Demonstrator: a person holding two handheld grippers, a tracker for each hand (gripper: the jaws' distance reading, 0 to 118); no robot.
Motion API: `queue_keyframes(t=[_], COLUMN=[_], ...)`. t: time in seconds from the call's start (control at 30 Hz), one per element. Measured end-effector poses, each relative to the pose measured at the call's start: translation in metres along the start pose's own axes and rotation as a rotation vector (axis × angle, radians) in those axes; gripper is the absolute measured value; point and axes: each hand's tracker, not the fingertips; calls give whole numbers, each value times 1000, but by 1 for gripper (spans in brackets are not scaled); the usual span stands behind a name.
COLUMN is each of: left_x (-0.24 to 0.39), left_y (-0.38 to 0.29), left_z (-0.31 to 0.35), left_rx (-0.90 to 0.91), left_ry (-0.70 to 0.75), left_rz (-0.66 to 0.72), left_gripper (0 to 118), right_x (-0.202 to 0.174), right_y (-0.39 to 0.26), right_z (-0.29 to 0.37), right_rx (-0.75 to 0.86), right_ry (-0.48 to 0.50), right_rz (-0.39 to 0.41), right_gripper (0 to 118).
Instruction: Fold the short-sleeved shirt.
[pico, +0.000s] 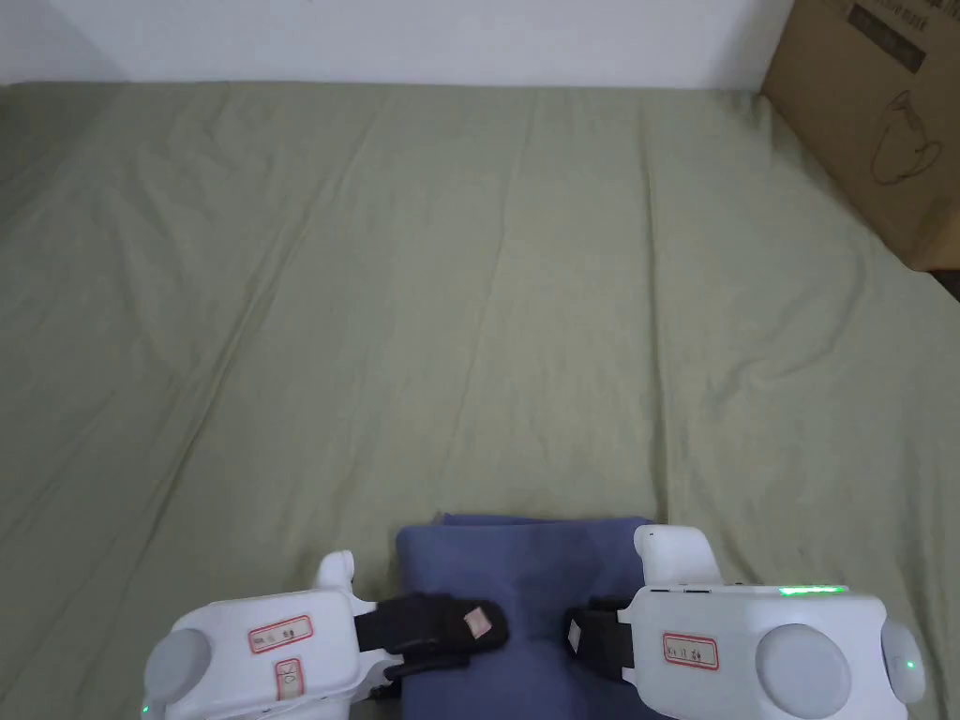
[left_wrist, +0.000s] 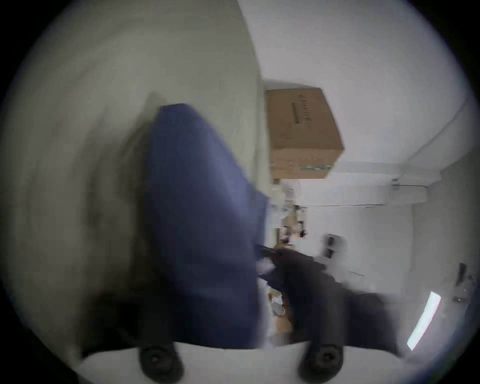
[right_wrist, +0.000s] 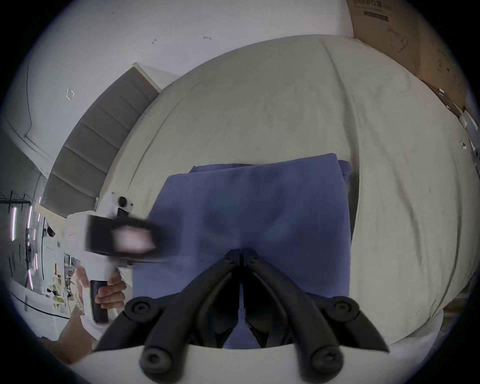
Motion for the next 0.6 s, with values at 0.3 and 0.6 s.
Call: queue_keyframes(t=[0.3, 0.6], left_x=[29, 31], left_y=[-4, 49], left_z=[21, 141], left_rx=[-24, 38], left_ry=[12, 345], left_rz=[-119, -343], left_gripper=[22, 22], right_x=[-13, -15], right_y=[5, 9], right_z=[25, 41], right_rx=[45, 109], right_ry=[-4, -19], right_rz=[3, -18], right_gripper=[2, 2])
